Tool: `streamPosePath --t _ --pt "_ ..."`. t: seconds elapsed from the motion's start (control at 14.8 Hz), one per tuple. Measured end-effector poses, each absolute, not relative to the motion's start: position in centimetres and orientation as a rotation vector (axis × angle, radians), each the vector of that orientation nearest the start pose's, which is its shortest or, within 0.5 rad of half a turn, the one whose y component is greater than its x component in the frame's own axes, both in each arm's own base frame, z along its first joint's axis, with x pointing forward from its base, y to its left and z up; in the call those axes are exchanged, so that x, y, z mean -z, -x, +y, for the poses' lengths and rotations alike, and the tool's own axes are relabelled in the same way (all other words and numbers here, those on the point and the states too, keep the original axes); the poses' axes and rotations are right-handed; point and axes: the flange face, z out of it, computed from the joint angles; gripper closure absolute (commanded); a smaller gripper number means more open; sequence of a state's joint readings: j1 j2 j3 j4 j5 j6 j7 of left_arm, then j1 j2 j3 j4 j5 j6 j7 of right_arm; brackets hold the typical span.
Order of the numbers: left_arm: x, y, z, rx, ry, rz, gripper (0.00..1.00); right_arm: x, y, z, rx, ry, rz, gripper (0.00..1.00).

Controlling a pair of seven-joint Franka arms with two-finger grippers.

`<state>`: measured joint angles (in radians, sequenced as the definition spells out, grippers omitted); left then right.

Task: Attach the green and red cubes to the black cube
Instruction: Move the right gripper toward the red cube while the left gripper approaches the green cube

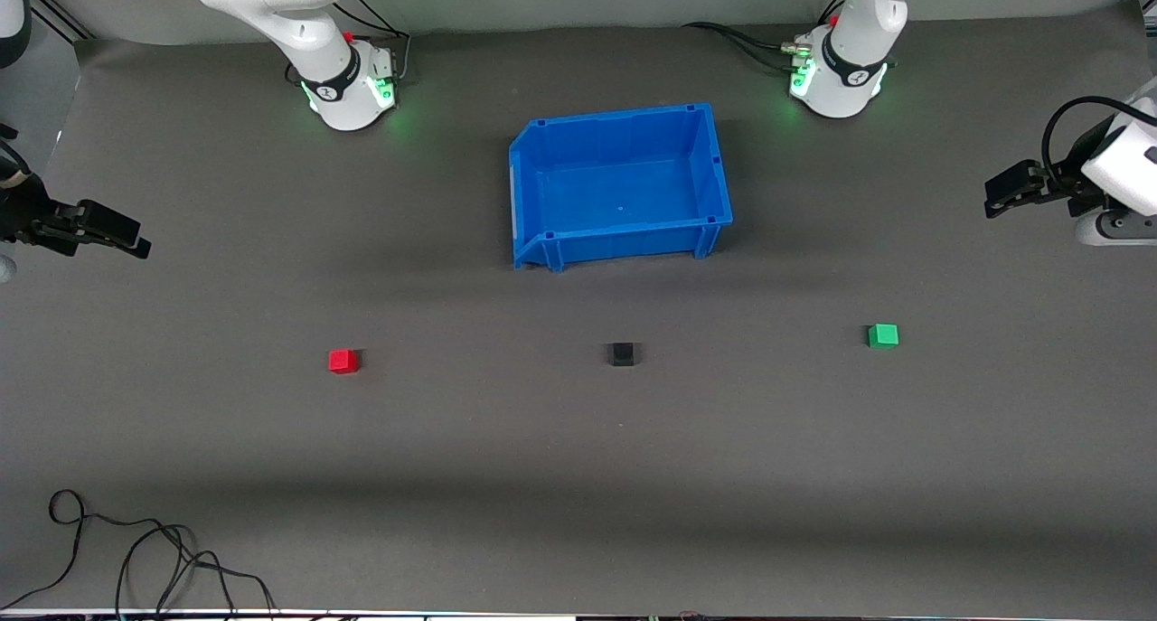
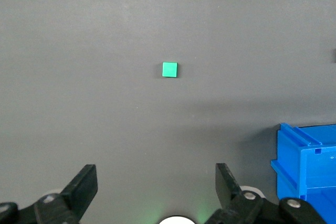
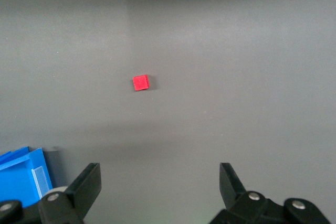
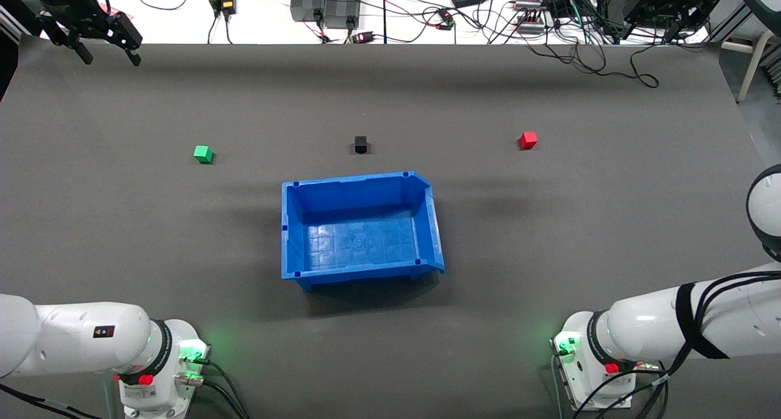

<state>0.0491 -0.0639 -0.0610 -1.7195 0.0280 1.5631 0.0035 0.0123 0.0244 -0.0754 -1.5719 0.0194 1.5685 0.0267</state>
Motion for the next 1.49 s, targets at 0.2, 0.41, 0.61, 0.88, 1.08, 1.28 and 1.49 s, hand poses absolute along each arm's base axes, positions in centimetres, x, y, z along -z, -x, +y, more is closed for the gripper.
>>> streamPosePath --t 0.2,0.41,0.61,0.88,1.08,1.28,1.49 --pt "-58.8 -53.0 -0.4 -0.147 3.107 0.025 0.00 -61.0 -56.0 -3.3 -0.042 3.120 0.140 0.00" --pt "-58.7 -53.0 -0.5 -0.148 3.108 0.027 0.00 -61.0 -56.0 -3.3 -0.041 3.117 0.154 0.00" --pt "-58.7 -53.0 -0.9 -0.150 3.107 0.036 0.00 -61.2 -56.2 -3.3 -0.030 3.078 0.448 0.00" --pt "-58.0 -53.3 -1.2 -0.170 3.108 0.044 0.00 -60.6 -57.5 -3.2 -0.055 2.852 1.126 0.00" --pt "-57.5 -53.5 -1.2 -0.184 3.107 0.043 0.00 -58.6 -58.6 -2.8 -0.155 2.606 1.552 0.00" --pt "-55.0 -54.7 -1.1 -0.193 3.128 0.030 0.00 -55.1 -59.9 -2.5 -0.298 2.435 1.770 0.00" --pt "-50.2 -56.6 -0.3 -0.165 3.163 -0.013 0.00 -49.2 -61.0 -4.0 -0.438 2.306 1.861 0.00"
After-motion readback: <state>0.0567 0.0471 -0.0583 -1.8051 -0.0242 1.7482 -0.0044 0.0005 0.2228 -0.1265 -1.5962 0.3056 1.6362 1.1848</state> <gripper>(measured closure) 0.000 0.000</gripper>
